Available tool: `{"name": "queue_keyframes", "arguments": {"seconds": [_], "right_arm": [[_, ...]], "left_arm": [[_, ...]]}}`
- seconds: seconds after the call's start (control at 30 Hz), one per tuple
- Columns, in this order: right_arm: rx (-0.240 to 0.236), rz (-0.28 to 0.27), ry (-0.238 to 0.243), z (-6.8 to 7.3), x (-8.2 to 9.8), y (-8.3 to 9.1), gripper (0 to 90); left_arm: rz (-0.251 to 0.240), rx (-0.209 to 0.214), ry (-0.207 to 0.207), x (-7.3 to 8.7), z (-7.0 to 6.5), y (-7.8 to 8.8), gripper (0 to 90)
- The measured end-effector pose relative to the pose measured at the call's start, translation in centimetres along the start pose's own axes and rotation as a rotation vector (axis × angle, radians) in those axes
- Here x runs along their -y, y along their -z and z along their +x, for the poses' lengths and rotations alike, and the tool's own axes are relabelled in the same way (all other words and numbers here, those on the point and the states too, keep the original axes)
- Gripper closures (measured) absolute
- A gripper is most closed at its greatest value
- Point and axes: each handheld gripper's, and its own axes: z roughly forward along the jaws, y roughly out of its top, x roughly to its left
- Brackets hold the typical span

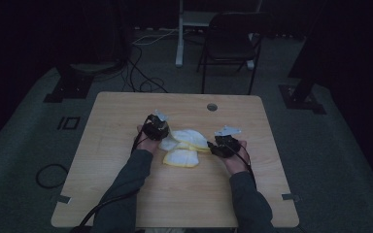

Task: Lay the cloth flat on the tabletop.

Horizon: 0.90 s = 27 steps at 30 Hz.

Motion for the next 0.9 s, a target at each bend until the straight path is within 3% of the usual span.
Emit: {"name": "queue_keyframes", "arguments": {"seconds": [0.2, 0.4, 0.57, 0.7, 0.73, 0.77, 0.8, 0.9], "right_arm": [[-0.052, -0.035, 0.031, 1.0, -1.4, -0.1, 56.7], [-0.092, -0.029, 0.093, 3.1, -3.1, -1.7, 58.5], [-0.123, 0.026, 0.158, 4.8, -4.1, -4.1, 57.3], [-0.123, 0.059, 0.179, 5.1, -4.2, -5.2, 57.8], [-0.131, 0.069, 0.178, 5.1, -4.3, -5.4, 62.3], [-0.140, 0.083, 0.191, 5.1, -4.4, -5.6, 75.8], [-0.140, 0.083, 0.191, 5.1, -4.4, -5.6, 75.8], [-0.114, 0.094, 0.194, 4.8, -4.6, -5.6, 86.8]], "left_arm": [[-0.003, 0.002, 0.043, -0.1, 0.6, 0.2, 78.7], [-0.011, 0.011, 0.067, -0.2, 0.6, 0.3, 82.1], [-0.016, 0.020, 0.070, -0.2, 0.5, 0.3, 82.0], [-0.020, 0.027, 0.073, -0.2, 0.5, 0.4, 81.9], [-0.020, 0.029, 0.073, -0.2, 0.5, 0.5, 81.9], [-0.022, 0.033, 0.075, -0.2, 0.5, 0.5, 81.9], [-0.023, 0.035, 0.072, -0.2, 0.5, 0.5, 81.9], [-0.035, 0.056, 0.072, 0.0, 0.3, 0.9, 81.6]]}}
